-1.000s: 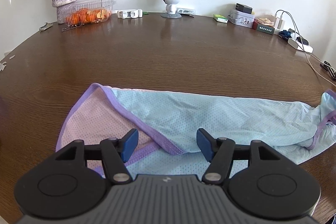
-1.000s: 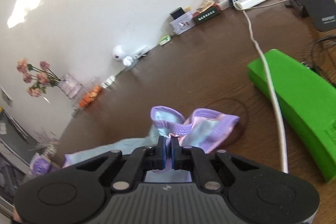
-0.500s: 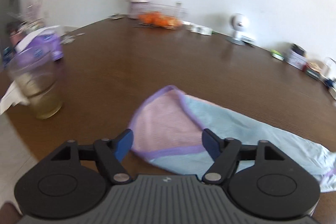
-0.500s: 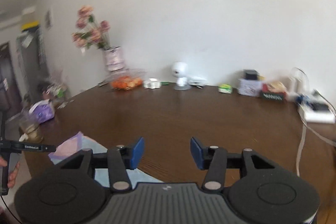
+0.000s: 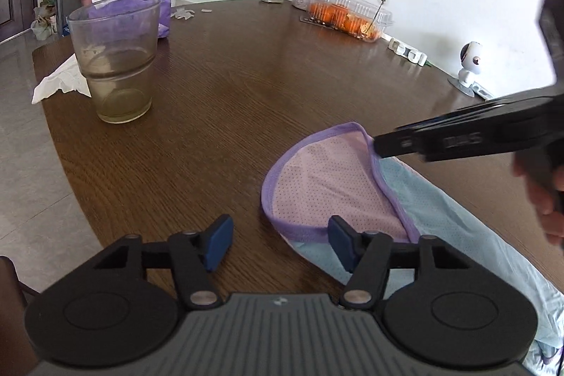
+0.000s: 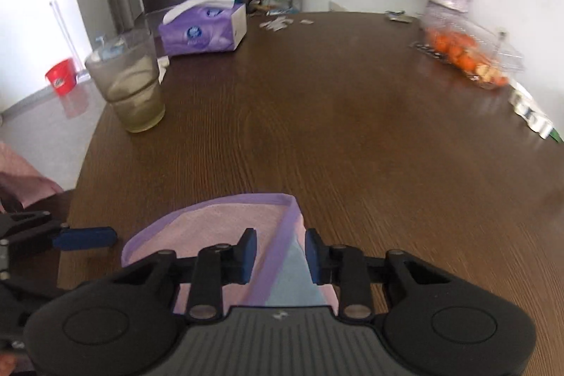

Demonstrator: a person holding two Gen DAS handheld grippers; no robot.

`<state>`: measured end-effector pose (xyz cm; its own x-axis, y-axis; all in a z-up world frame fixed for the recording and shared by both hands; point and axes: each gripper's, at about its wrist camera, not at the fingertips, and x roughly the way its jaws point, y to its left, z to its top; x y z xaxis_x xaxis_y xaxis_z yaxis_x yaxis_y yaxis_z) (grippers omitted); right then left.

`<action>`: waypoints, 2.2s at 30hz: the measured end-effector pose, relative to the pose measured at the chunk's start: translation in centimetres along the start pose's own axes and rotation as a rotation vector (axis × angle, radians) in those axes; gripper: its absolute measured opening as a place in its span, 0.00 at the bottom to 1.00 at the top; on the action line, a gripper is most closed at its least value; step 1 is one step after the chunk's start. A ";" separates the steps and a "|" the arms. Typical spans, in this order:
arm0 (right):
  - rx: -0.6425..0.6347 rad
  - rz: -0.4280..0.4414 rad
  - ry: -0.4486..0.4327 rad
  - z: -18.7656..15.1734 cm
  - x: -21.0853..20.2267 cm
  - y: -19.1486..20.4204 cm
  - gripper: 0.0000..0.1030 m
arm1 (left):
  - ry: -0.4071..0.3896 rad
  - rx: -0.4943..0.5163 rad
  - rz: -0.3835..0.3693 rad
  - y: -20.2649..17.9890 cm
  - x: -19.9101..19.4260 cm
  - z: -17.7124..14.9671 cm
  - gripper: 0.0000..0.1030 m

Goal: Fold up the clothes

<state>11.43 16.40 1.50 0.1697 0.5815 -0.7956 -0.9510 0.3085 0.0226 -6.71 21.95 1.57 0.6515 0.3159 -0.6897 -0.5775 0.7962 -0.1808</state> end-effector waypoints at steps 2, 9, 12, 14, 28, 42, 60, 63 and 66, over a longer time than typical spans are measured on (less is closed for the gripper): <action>0.002 -0.024 0.017 0.3 1.2 0.0 0.26 | -0.001 -0.006 -0.005 0.0 0.3 0.2 0.27; 0.077 -0.078 0.005 0.3 2.0 -2.2 0.04 | 0.011 0.027 -0.012 -1.1 3.1 2.5 0.03; 0.148 -0.155 -0.009 -0.1 1.5 -4.3 0.03 | 0.014 0.044 -0.024 -2.4 5.2 5.1 0.02; 0.208 -0.211 -0.027 -0.3 0.8 -6.6 0.03 | 0.011 0.078 -0.049 -4.2 6.7 7.2 0.02; 0.701 -0.568 -0.135 -8.3 -11.0 -27.7 0.03 | -0.056 0.483 -0.335 -28.8 17.5 15.4 0.02; 0.964 -0.662 -0.222 -17.6 -18.1 -38.8 0.32 | 0.001 0.585 -0.471 -41.6 20.7 13.4 0.39; 0.458 -0.353 -0.387 -26.4 -32.9 -6.3 0.74 | 0.060 1.004 -0.852 -19.8 -3.4 -1.9 0.78; 0.222 -0.315 -0.402 -28.3 -31.2 -1.1 0.73 | 0.027 1.113 -0.990 -17.3 -5.1 -5.7 0.80; 0.142 -0.301 -0.318 -28.3 -28.3 1.4 0.69 | 0.014 1.213 -0.983 -17.3 -4.8 -8.5 0.80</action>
<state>-2.01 -20.94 6.96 0.5250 0.6452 -0.5551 -0.8060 0.5863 -0.0808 -4.04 2.32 2.10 0.5124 -0.5588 -0.6521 0.7887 0.6066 0.0998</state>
